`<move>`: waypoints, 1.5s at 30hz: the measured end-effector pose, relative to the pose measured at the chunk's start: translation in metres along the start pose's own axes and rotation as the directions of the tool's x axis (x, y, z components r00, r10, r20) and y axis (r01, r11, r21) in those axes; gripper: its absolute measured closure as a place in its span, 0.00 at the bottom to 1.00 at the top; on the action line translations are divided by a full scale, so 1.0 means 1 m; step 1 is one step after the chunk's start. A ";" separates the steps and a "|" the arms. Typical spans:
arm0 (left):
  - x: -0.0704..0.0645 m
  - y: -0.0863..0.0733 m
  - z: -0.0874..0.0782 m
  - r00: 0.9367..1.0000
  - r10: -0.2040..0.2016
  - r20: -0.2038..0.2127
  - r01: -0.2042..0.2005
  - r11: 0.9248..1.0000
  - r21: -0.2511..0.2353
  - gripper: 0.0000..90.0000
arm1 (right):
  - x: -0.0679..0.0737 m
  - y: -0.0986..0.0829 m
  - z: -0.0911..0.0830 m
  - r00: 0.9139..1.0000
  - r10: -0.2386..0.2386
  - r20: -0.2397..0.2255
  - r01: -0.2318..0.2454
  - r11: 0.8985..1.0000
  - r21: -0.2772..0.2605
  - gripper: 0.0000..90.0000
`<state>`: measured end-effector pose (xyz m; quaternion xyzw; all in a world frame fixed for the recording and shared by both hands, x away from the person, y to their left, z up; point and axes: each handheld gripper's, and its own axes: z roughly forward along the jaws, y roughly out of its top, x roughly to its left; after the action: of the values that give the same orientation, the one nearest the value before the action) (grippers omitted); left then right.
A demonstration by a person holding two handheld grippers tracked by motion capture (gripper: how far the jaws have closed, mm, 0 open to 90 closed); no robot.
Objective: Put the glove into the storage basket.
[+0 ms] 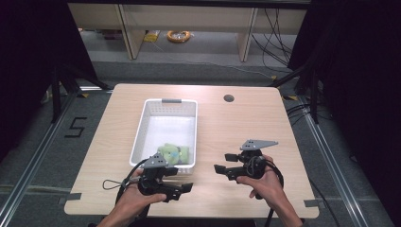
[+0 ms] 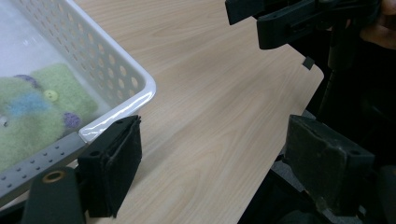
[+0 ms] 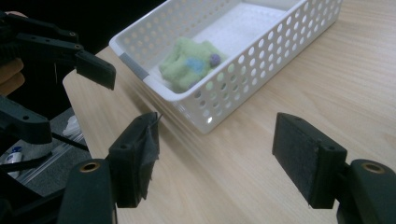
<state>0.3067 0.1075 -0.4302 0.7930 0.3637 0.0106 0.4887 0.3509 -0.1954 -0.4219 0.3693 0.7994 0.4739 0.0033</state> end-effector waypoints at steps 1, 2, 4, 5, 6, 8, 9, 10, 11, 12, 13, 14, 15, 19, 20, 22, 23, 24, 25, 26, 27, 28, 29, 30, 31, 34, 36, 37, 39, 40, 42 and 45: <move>0.000 0.000 0.000 1.000 0.000 0.000 0.000 1.000 0.000 0.21 | -0.003 -0.001 0.000 0.999 -0.039 0.000 0.039 0.999 -0.010 0.36; -0.001 -0.001 0.001 1.000 -0.005 -0.010 0.004 1.000 -0.004 0.21 | -0.003 -0.001 0.000 0.999 -0.039 0.000 0.039 0.999 -0.010 0.36; 0.001 -0.004 0.001 1.000 -0.016 0.000 0.016 1.000 -0.003 0.21 | -0.003 -0.006 -0.001 1.000 -0.015 -0.002 0.015 1.000 -0.009 0.36; 0.001 -0.006 0.002 1.000 -0.018 0.003 0.018 1.000 0.001 0.21 | -0.002 -0.009 -0.003 1.000 -0.004 0.002 0.004 1.000 0.001 0.36; 0.001 -0.006 0.002 1.000 -0.018 0.003 0.018 1.000 0.001 0.21 | -0.002 -0.009 -0.003 1.000 -0.004 0.002 0.004 1.000 0.001 0.36; 0.001 -0.009 0.002 1.000 -0.025 0.011 0.025 1.000 -0.011 0.21 | -0.005 -0.012 -0.004 0.999 -0.034 0.009 0.035 0.999 -0.009 0.36; 0.001 -0.012 0.003 0.999 -0.033 0.020 0.033 0.999 -0.019 0.21 | -0.006 -0.014 -0.005 0.999 -0.038 0.014 0.039 0.999 -0.017 0.36; 0.001 -0.012 0.003 0.999 -0.033 0.020 0.033 0.999 -0.019 0.21 | -0.004 -0.016 -0.006 1.000 -0.001 0.010 0.001 1.000 -0.012 0.36; 0.001 -0.014 0.003 0.999 -0.035 0.014 0.035 0.999 -0.017 0.21 | -0.005 -0.017 -0.007 1.000 -0.008 0.008 0.008 1.000 0.001 0.36; 0.001 -0.014 0.003 0.999 -0.035 0.014 0.035 0.999 -0.017 0.21 | -0.006 -0.019 -0.006 1.000 -0.023 0.008 0.023 1.000 -0.012 0.36; 0.002 -0.015 0.004 1.000 -0.026 0.015 0.026 0.999 -0.020 0.21 | -0.005 -0.021 -0.006 1.000 0.000 0.003 0.000 1.000 -0.009 0.36; 0.002 -0.015 0.004 1.000 -0.026 0.015 0.026 0.999 -0.020 0.21 | -0.005 -0.021 -0.006 1.000 0.000 0.003 0.000 1.000 -0.009 0.36; 0.001 -0.017 0.004 1.000 -0.026 0.005 0.026 1.000 -0.017 0.21 | -0.007 -0.023 -0.005 1.000 -0.019 0.002 0.019 1.000 -0.008 0.36; 0.001 -0.021 0.007 1.000 -0.021 0.013 0.021 1.000 -0.013 0.20 | -0.006 -0.027 -0.006 1.000 0.000 0.009 0.000 1.000 0.005 0.36; 0.001 -0.021 0.007 1.000 -0.021 0.013 0.021 1.000 -0.013 0.20 | -0.006 -0.027 -0.006 1.000 0.000 0.009 0.000 1.000 0.005 0.36; 0.001 -0.023 0.009 1.000 -0.015 0.007 0.015 1.000 -0.007 0.20 | -0.006 -0.029 -0.005 1.000 0.007 -0.003 -0.007 1.000 0.002 0.36; 0.001 -0.024 0.010 1.000 -0.015 0.010 0.015 1.000 -0.003 0.20 | -0.007 -0.030 -0.004 1.000 -0.006 -0.001 0.006 1.000 -0.007 0.35; 0.002 -0.025 0.010 1.000 -0.012 0.011 0.012 1.000 0.002 0.20 | -0.008 -0.030 -0.005 1.000 -0.029 0.003 0.029 1.000 -0.007 0.35; 0.002 -0.026 0.011 1.000 -0.004 0.007 0.004 1.000 0.000 0.20 | -0.006 -0.032 -0.005 1.000 0.006 -0.003 -0.006 1.000 0.003 0.35; 0.001 -0.026 0.011 1.000 -0.005 0.007 0.005 1.000 0.000 0.20 | -0.007 -0.033 -0.005 1.000 -0.007 0.003 0.007 1.000 -0.002 0.35; 0.001 -0.027 0.011 1.000 -0.012 0.001 0.012 1.000 -0.001 0.20 | -0.006 -0.033 -0.005 1.000 0.005 -0.003 -0.005 1.000 0.005 0.35; 0.001 -0.027 0.011 1.000 -0.012 0.001 0.012 1.000 -0.001 0.19 | -0.008 -0.034 -0.005 1.000 -0.021 -0.006 0.021 1.000 -0.002 0.35; 0.001 -0.028 0.011 1.000 0.015 -0.004 -0.015 1.000 0.000 0.19 | -0.008 -0.036 -0.005 1.000 -0.017 -0.006 0.017 1.000 0.000 0.35; 0.001 -0.028 0.011 1.000 0.015 -0.004 -0.015 1.000 0.000 0.19 | -0.008 -0.036 -0.005 1.000 -0.017 -0.006 0.017 1.000 0.000 0.35; 0.000 -0.029 0.012 1.000 0.005 -0.012 -0.005 1.000 -0.007 0.19 | -0.007 -0.039 -0.005 1.000 -0.016 0.020 0.016 1.000 -0.002 0.35; 0.000 -0.033 0.014 1.000 0.015 -0.015 -0.015 1.000 0.006 0.19 | -0.005 -0.042 -0.005 1.000 -0.014 0.020 0.013 1.000 0.023 0.35; 0.001 -0.036 0.016 0.999 0.038 -0.016 -0.038 0.999 0.019 0.19 | -0.007 -0.046 -0.003 0.999 -0.039 0.007 0.038 0.999 0.016 0.35; 0.001 -0.038 0.017 0.999 0.041 -0.021 -0.041 0.999 0.020 0.19 | -0.005 -0.047 -0.004 1.000 -0.021 0.014 0.021 0.999 0.027 0.35; 0.001 -0.041 0.017 0.999 0.044 -0.024 -0.044 0.999 0.030 0.19 | -0.005 -0.051 -0.003 0.999 -0.045 0.011 0.045 0.999 0.027 0.34; 0.001 -0.041 0.017 0.999 0.044 -0.024 -0.044 0.999 0.030 0.19 | -0.005 -0.051 -0.003 0.999 -0.045 0.011 0.045 0.999 0.027 0.34; -0.001 -0.046 0.019 0.999 0.039 -0.034 -0.038 0.999 0.024 0.19 | -0.004 -0.055 -0.006 0.998 -0.055 0.034 0.054 0.998 0.036 0.34; 0.000 -0.050 0.019 0.998 0.049 -0.031 -0.048 0.998 0.037 0.19 | -0.002 -0.059 -0.007 0.999 -0.045 0.019 0.045 0.998 0.033 0.33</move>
<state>0.2851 0.1059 -0.4791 0.8100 0.3524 0.0287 0.4679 0.3149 -0.2181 -0.4638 0.3559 0.8151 0.4568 0.0159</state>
